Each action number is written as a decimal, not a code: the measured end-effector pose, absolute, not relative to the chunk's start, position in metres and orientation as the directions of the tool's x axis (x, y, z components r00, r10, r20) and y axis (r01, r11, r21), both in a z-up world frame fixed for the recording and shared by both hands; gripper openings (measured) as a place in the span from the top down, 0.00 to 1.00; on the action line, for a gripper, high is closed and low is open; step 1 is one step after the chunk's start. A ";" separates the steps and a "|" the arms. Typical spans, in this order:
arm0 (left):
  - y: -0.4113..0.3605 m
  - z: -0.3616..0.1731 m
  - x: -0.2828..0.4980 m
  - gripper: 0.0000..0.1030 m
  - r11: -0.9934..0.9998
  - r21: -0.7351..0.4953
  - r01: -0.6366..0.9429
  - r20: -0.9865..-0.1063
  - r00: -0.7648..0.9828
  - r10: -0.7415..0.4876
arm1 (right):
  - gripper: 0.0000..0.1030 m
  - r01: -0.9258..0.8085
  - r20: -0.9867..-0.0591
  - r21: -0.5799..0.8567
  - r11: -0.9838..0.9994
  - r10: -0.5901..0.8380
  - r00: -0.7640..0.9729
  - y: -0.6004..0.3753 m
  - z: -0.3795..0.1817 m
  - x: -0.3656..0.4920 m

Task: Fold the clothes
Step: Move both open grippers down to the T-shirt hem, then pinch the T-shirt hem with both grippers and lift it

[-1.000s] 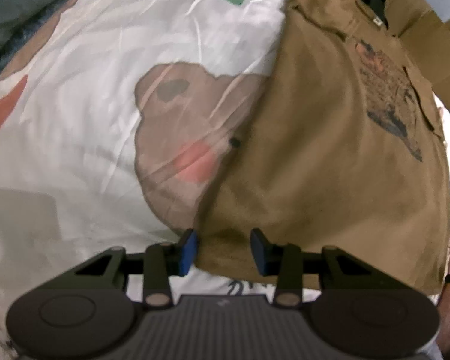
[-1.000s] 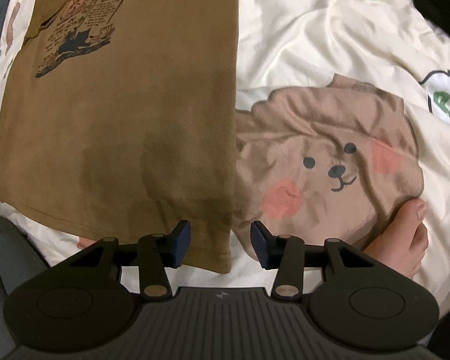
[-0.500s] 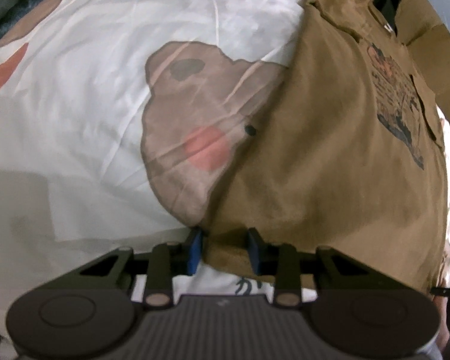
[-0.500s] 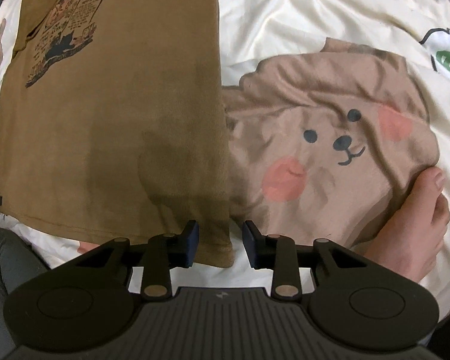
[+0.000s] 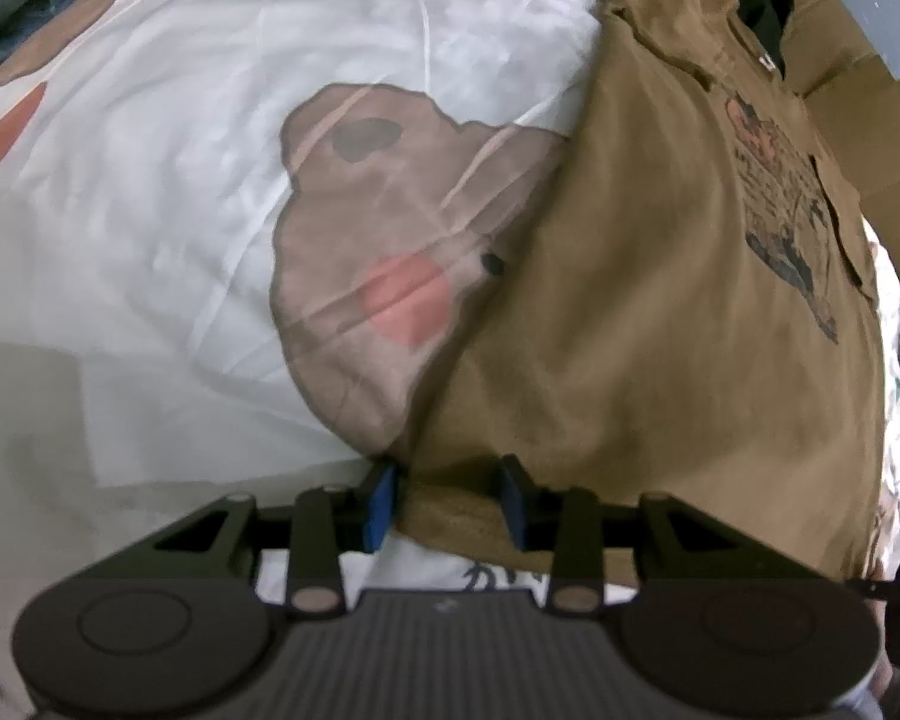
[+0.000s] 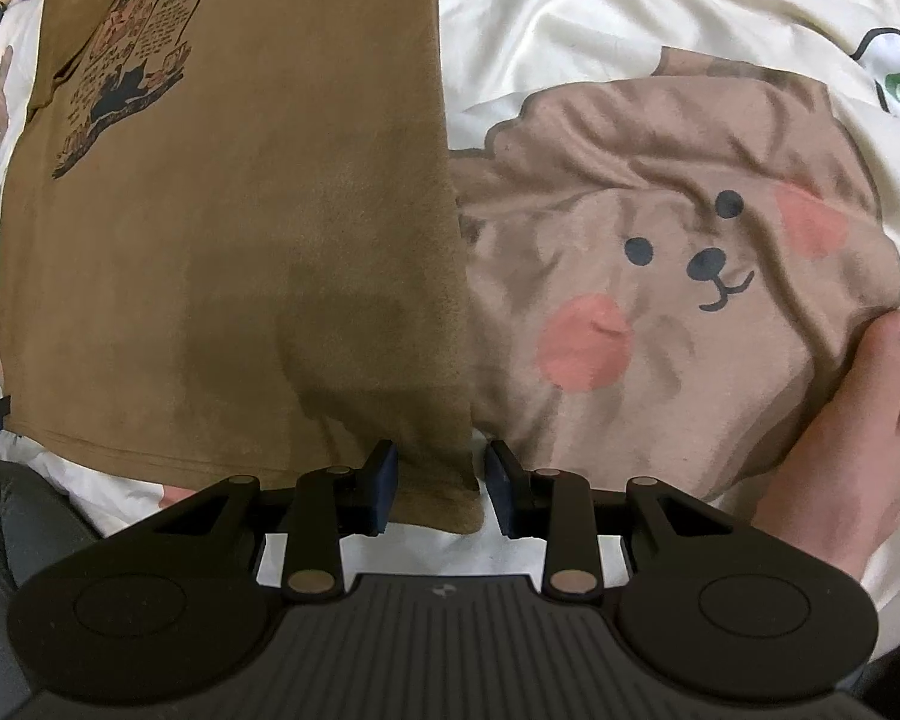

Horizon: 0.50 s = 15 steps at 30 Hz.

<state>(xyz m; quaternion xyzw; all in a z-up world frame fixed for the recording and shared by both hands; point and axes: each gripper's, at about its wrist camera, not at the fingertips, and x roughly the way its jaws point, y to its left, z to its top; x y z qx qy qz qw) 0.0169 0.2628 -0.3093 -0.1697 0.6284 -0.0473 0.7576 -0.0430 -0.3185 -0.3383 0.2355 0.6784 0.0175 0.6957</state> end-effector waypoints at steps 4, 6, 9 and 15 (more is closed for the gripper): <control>0.259 -0.312 0.017 0.62 0.941 -0.308 -0.141 -0.939 0.205 -0.277 | 0.66 0.275 -0.937 0.348 0.896 0.338 0.084 -0.314 -0.340 -0.042; 0.256 -0.312 0.016 0.63 0.943 -0.297 -0.148 -0.942 0.209 -0.264 | 0.76 0.262 -0.939 0.343 0.902 0.333 0.085 -0.312 -0.341 -0.042; 0.254 -0.313 0.014 0.82 0.942 -0.294 -0.160 -0.943 0.209 -0.259 | 0.89 0.259 -0.941 0.339 0.904 0.327 0.089 -0.312 -0.339 -0.043; 0.249 -0.305 0.014 0.95 0.939 -0.308 -0.151 -0.939 0.206 -0.275 | 0.94 0.257 -0.936 0.351 0.900 0.336 0.100 -0.315 -0.325 -0.045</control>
